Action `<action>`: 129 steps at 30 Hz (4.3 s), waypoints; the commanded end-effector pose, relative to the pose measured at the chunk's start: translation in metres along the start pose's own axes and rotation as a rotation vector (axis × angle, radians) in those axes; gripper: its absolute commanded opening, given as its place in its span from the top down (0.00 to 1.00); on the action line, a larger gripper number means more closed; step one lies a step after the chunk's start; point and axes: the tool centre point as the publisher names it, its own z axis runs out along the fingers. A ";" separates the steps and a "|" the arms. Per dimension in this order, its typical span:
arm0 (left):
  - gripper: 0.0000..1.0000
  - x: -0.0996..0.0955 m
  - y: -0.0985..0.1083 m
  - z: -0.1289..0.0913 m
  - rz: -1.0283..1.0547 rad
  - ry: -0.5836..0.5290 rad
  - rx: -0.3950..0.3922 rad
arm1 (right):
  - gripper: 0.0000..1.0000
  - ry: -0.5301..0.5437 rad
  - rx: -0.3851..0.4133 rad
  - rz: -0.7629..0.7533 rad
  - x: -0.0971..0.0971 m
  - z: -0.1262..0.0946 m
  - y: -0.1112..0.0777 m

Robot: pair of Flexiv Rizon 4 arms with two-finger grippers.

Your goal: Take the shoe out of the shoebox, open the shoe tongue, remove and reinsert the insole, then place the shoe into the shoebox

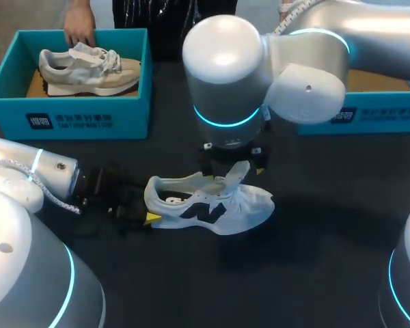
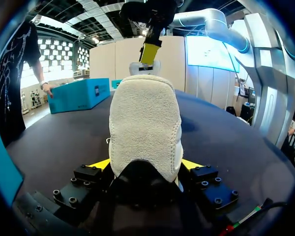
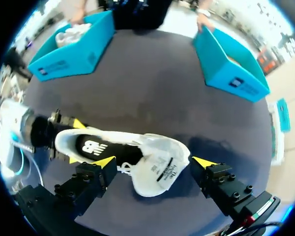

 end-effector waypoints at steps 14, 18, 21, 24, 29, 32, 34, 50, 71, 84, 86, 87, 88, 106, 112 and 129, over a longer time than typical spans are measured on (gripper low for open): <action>1.00 0.003 0.003 0.004 0.001 -0.002 0.000 | 0.00 0.030 -0.144 -0.672 0.050 -0.040 0.007; 1.00 0.003 0.003 0.004 0.001 -0.002 0.000 | 0.00 0.071 -0.157 -0.836 0.063 -0.044 0.006; 1.00 0.003 0.003 0.004 0.001 -0.002 0.000 | 0.55 0.067 -0.145 -0.929 0.071 -0.044 0.006; 1.00 0.003 0.003 0.004 0.001 -0.002 0.000 | 1.00 0.072 -0.131 -1.015 0.079 -0.042 0.005; 1.00 0.003 0.003 0.004 0.001 -0.002 0.000 | 1.00 0.084 -0.109 -1.107 0.085 -0.033 0.004; 1.00 0.003 0.003 0.004 0.001 -0.002 0.000 | 1.00 0.097 -0.105 -1.135 0.088 -0.026 0.004; 1.00 0.003 0.003 0.004 0.001 -0.002 0.000 | 1.00 0.100 -0.099 -1.147 0.088 -0.022 0.004; 1.00 0.003 0.003 0.004 0.001 -0.002 0.000 | 1.00 0.153 -0.074 -1.163 0.083 0.005 0.006; 1.00 0.003 0.003 0.004 0.001 -0.002 0.000 | 1.00 0.153 -0.074 -1.163 0.083 0.005 0.006; 1.00 0.003 0.003 0.004 0.001 -0.002 0.000 | 1.00 0.093 -0.065 -1.186 0.097 0.024 0.004; 1.00 0.003 0.003 0.004 0.001 -0.002 0.000 | 1.00 0.094 -0.064 -1.194 0.098 0.029 0.005; 1.00 0.003 0.003 0.004 0.001 -0.002 0.000 | 1.00 0.097 -0.063 -1.196 0.098 0.031 0.005; 1.00 0.003 0.003 0.004 0.001 -0.002 0.000 | 1.00 0.100 -0.062 -1.199 0.099 0.033 0.006; 1.00 0.003 0.003 0.004 0.001 -0.002 0.000 | 1.00 0.156 0.039 -1.202 0.088 0.067 0.003; 1.00 0.003 0.003 0.004 0.001 -0.002 0.000 | 1.00 0.193 0.081 -1.213 0.089 0.069 -0.005; 1.00 0.003 0.003 0.004 0.001 -0.002 0.000 | 1.00 0.181 0.151 -1.197 0.085 0.083 -0.010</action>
